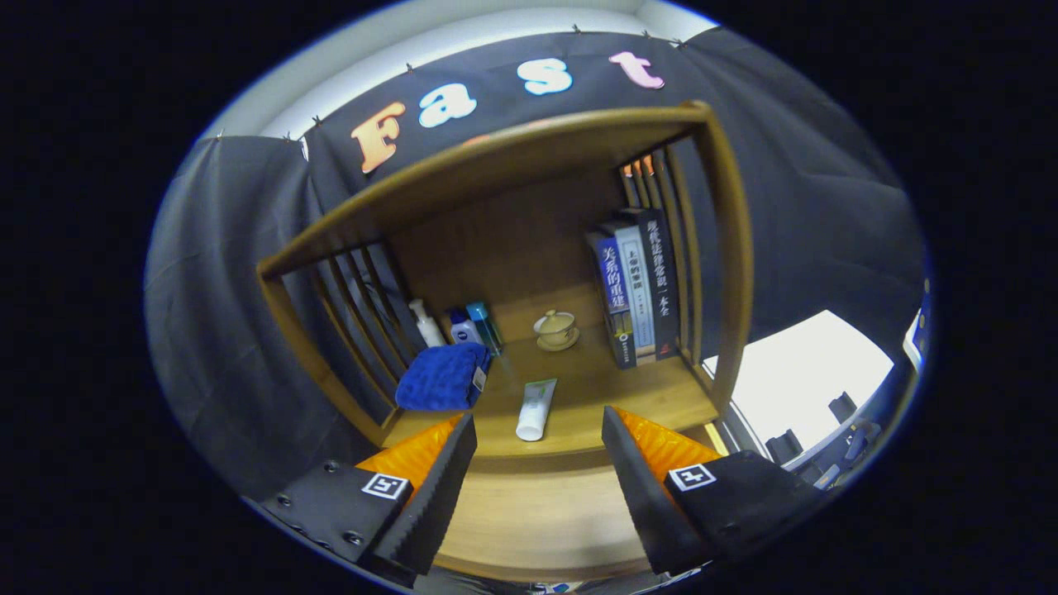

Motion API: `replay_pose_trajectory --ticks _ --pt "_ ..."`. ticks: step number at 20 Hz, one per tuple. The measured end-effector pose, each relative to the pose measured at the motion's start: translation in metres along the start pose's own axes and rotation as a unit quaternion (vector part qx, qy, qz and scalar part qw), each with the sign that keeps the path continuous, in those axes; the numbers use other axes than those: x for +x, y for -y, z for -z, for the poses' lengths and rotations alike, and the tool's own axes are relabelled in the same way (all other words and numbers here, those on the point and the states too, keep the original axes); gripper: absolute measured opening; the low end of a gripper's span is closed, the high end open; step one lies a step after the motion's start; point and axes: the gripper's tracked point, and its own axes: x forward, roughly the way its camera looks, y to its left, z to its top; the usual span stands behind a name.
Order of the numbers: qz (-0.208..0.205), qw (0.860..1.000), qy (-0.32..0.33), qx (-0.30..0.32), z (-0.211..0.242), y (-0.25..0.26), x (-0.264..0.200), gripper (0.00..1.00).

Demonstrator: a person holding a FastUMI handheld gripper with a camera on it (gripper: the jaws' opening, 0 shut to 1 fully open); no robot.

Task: Pull open the drawer, take out the items inside it, and place them on the countertop above the cabinet.

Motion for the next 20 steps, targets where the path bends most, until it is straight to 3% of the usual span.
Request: replay_pose_trajectory --ticks 6,11,20 --pt "0.012 0.996 0.078 -0.041 0.012 0.005 -0.080 0.98" --pt "0.051 0.977 0.173 -0.109 0.053 -0.004 -0.126 0.98" --pt "0.031 0.969 0.199 -0.145 0.170 -0.051 -0.124 0.99"
